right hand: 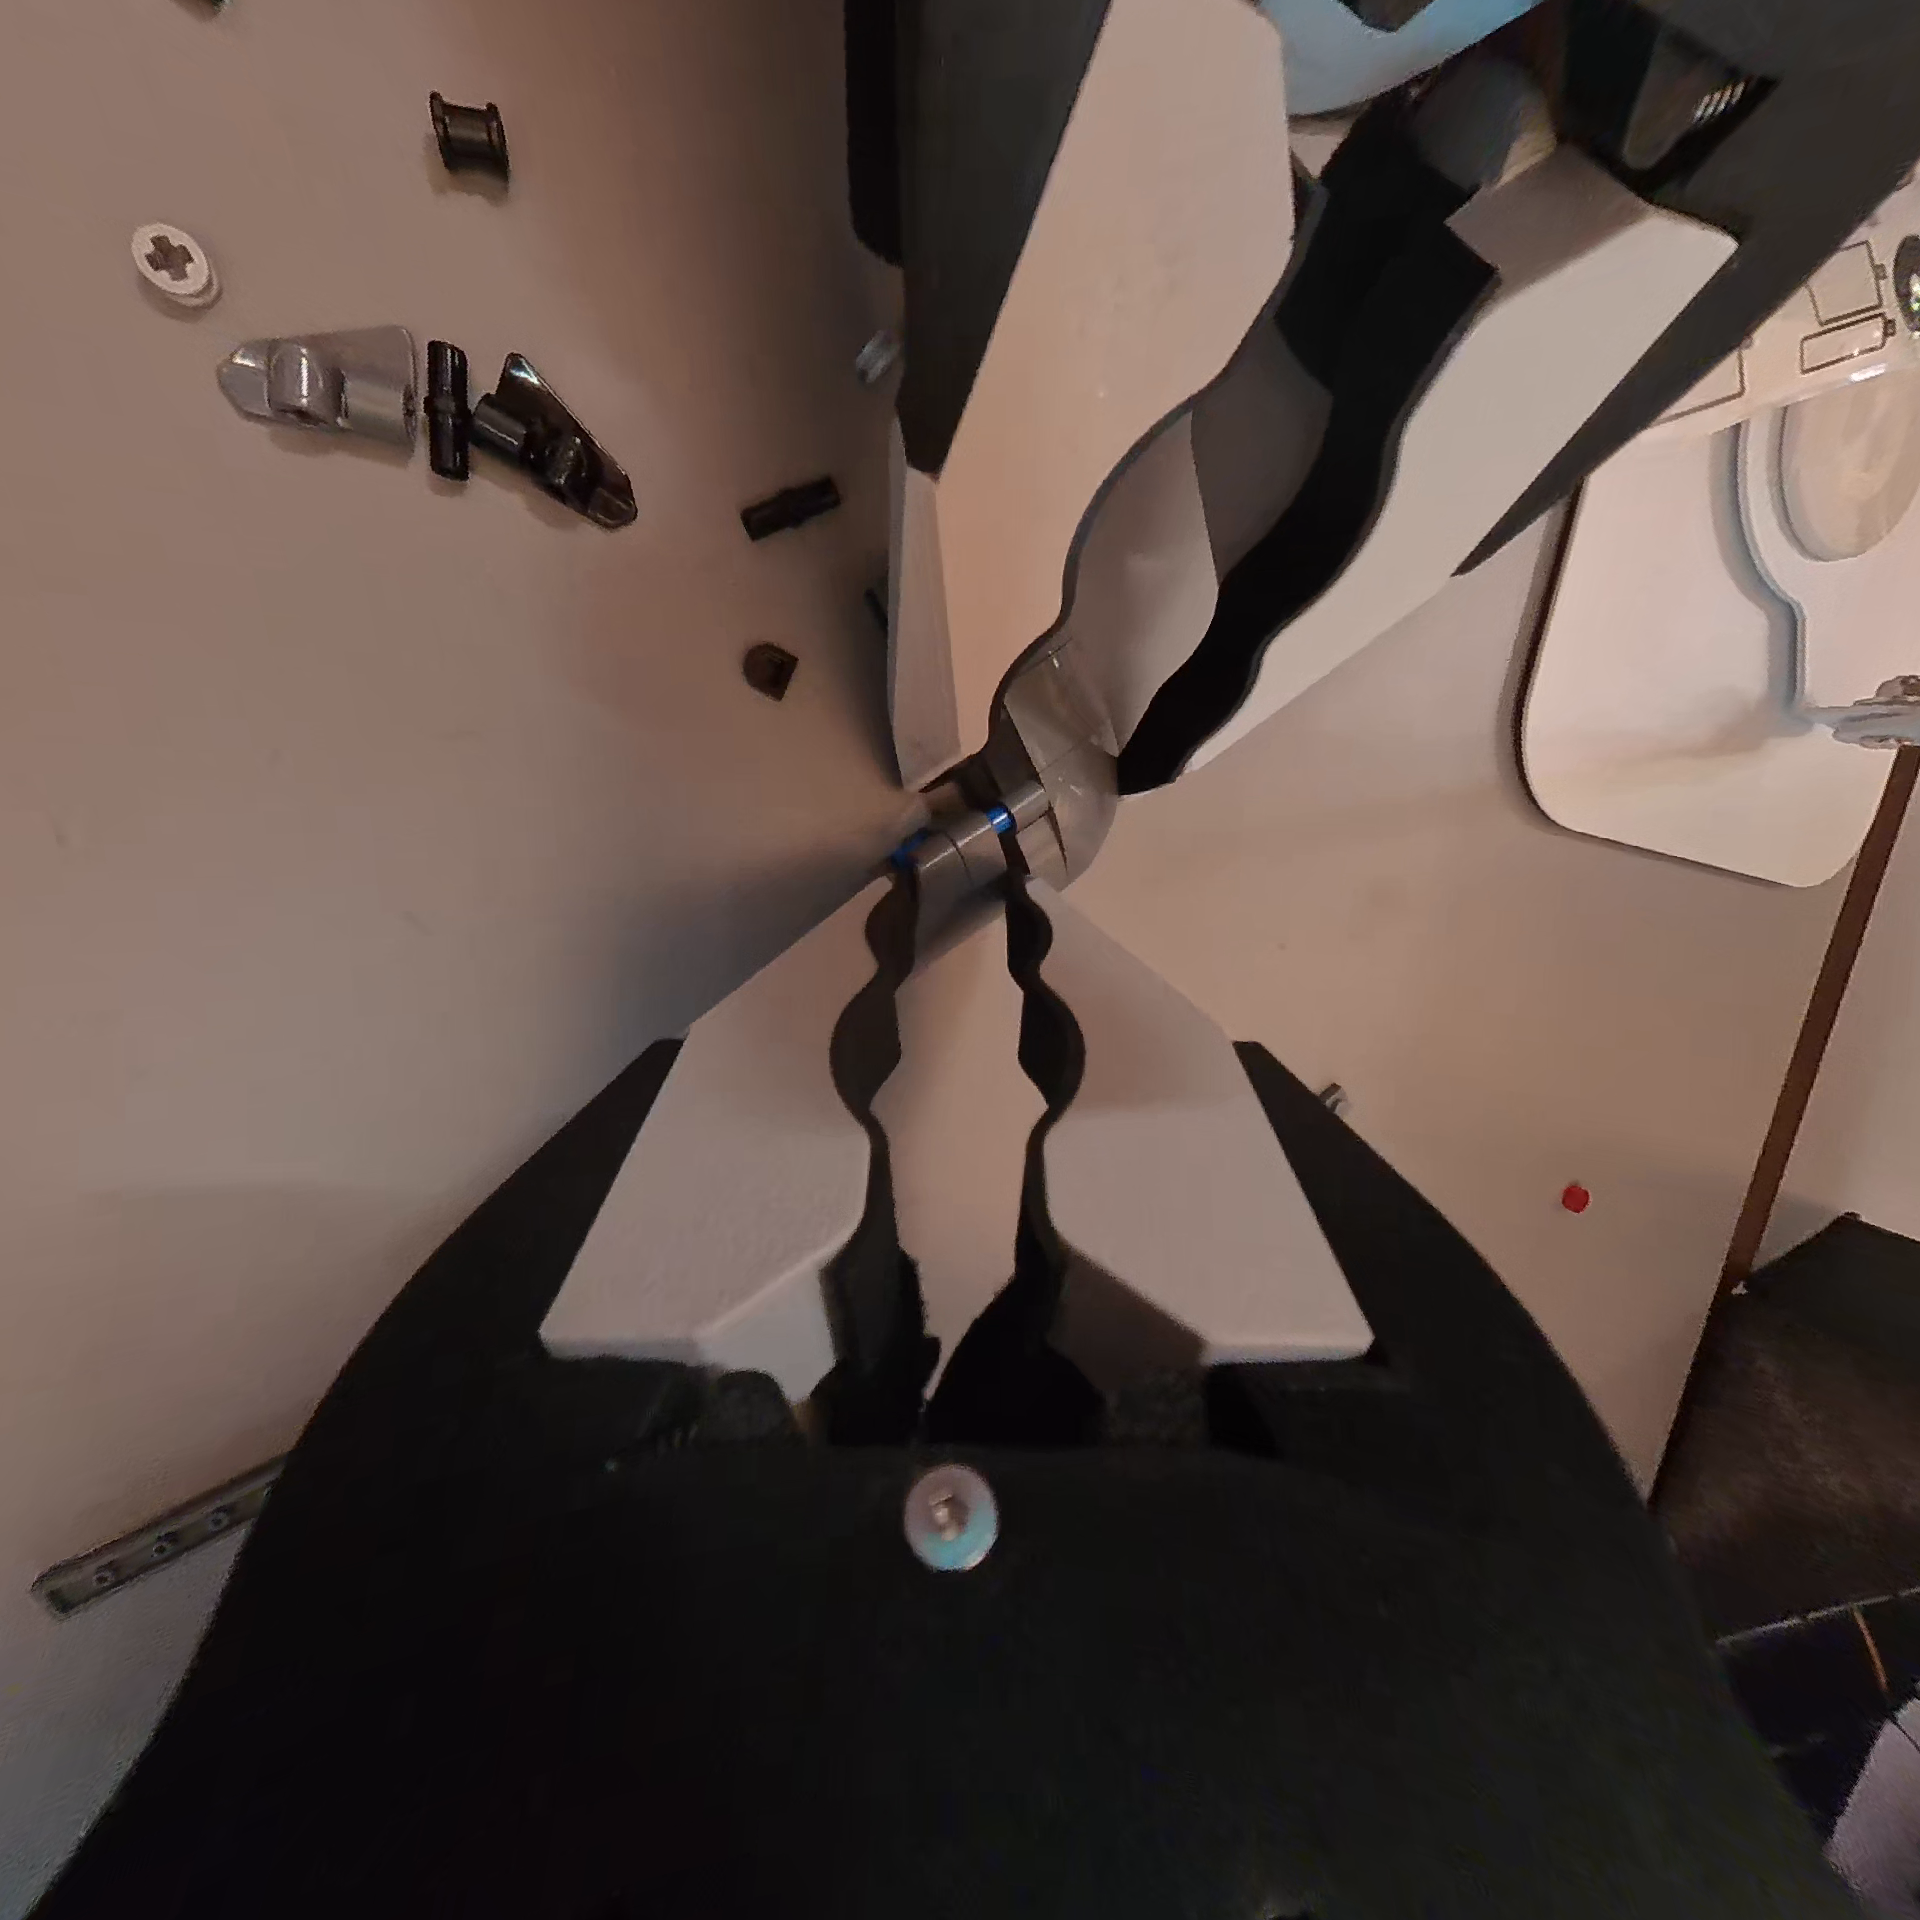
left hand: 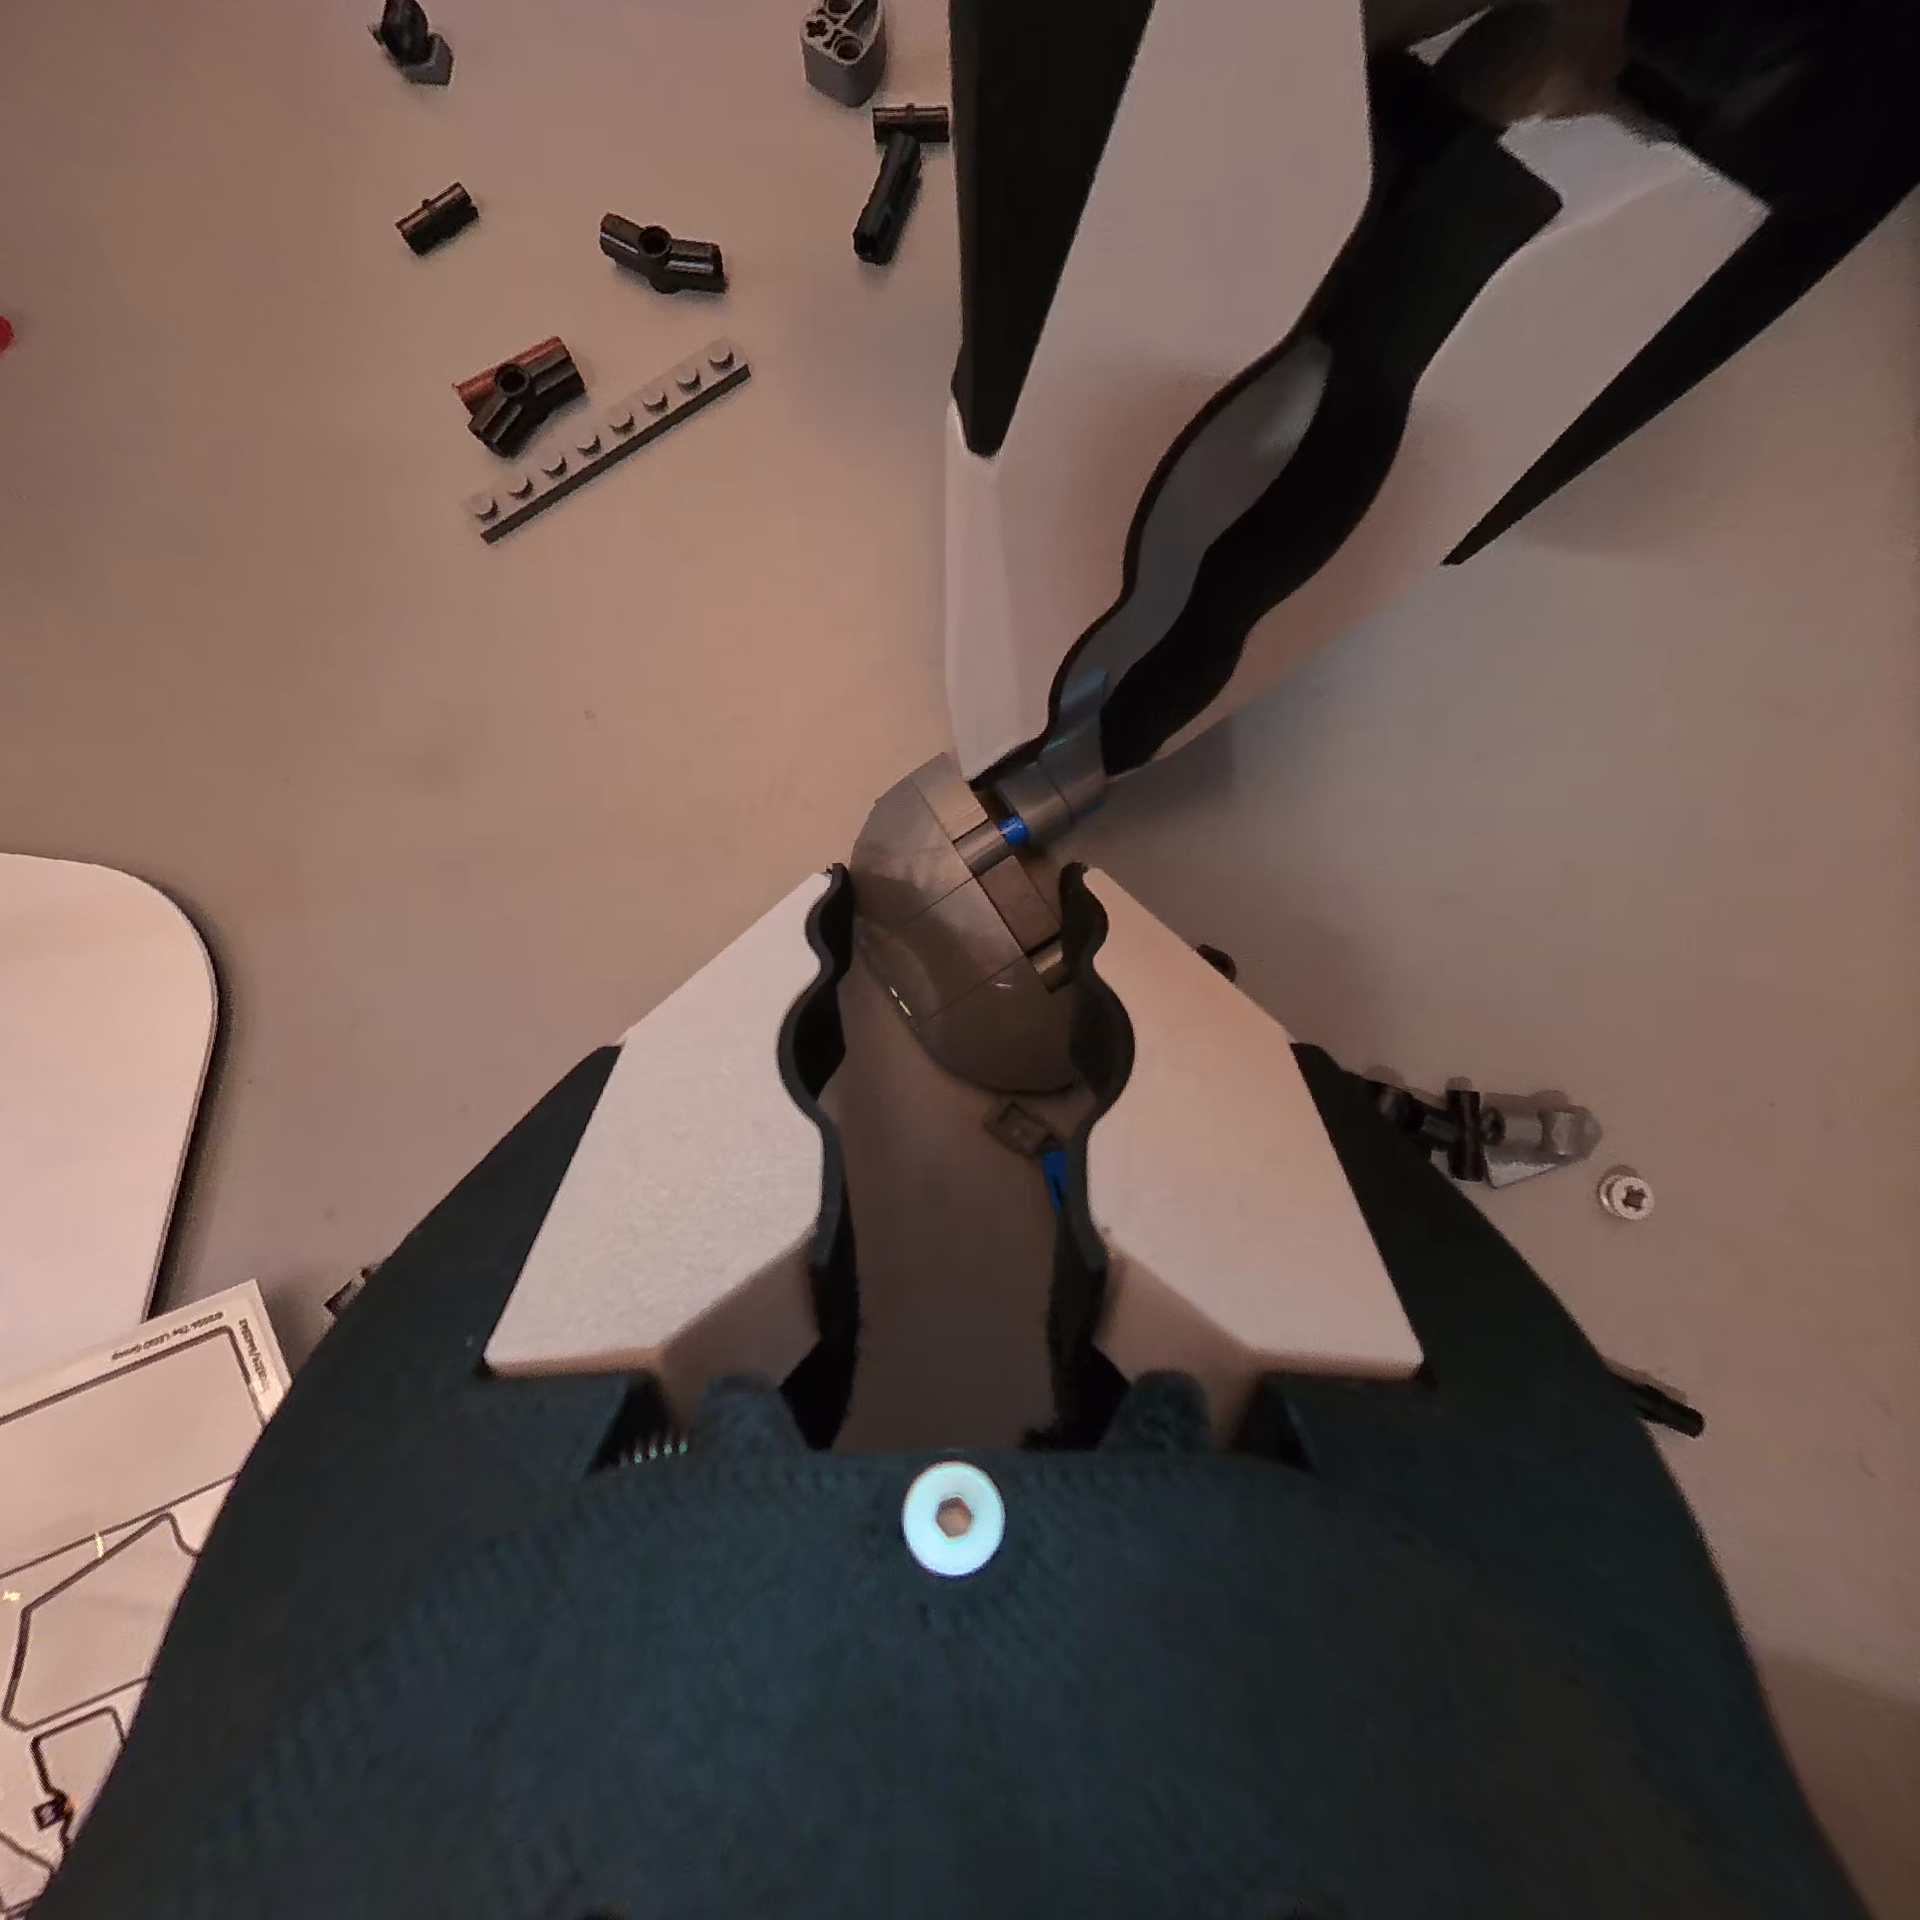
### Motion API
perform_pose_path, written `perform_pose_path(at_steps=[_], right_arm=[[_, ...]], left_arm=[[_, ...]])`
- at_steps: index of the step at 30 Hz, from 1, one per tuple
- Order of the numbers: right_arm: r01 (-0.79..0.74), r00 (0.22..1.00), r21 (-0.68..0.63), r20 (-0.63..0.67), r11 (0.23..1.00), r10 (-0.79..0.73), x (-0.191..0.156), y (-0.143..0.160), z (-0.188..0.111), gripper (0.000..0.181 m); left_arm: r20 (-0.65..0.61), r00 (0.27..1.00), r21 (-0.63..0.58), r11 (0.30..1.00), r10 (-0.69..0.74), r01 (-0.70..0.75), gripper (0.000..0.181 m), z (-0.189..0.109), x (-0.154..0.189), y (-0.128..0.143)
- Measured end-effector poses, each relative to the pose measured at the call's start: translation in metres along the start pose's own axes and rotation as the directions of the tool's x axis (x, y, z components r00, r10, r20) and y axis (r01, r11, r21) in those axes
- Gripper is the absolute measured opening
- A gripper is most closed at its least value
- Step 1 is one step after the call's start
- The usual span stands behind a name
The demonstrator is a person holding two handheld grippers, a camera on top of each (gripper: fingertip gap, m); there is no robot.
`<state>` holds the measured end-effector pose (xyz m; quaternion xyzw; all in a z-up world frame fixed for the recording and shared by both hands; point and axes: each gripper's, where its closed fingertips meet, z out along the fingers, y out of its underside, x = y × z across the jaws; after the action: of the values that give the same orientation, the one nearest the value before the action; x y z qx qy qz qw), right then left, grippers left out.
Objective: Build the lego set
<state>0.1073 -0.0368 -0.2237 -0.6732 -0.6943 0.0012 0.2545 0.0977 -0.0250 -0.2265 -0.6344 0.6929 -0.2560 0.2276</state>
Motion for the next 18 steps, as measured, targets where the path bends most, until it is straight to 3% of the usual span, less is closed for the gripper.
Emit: perform_pose_path(at_steps=[8,18], right_arm=[[-0.007,1.0,0.036,0.002,0.999,0.007,0.0042,0.0012,-0.0065,0.032],[-0.059,0.997,0.097,0.063,0.994,0.053,-0.0012,-0.0052,0.0,0.026]], left_arm=[[0.018,0.999,-0.019,0.999,0.034,-0.033,0.039,-0.0008,0.0018,0.0019],[0.014,1.0,-0.001,1.0,0.024,-0.024,0.037,0.0002,0.0027,0.0008]])
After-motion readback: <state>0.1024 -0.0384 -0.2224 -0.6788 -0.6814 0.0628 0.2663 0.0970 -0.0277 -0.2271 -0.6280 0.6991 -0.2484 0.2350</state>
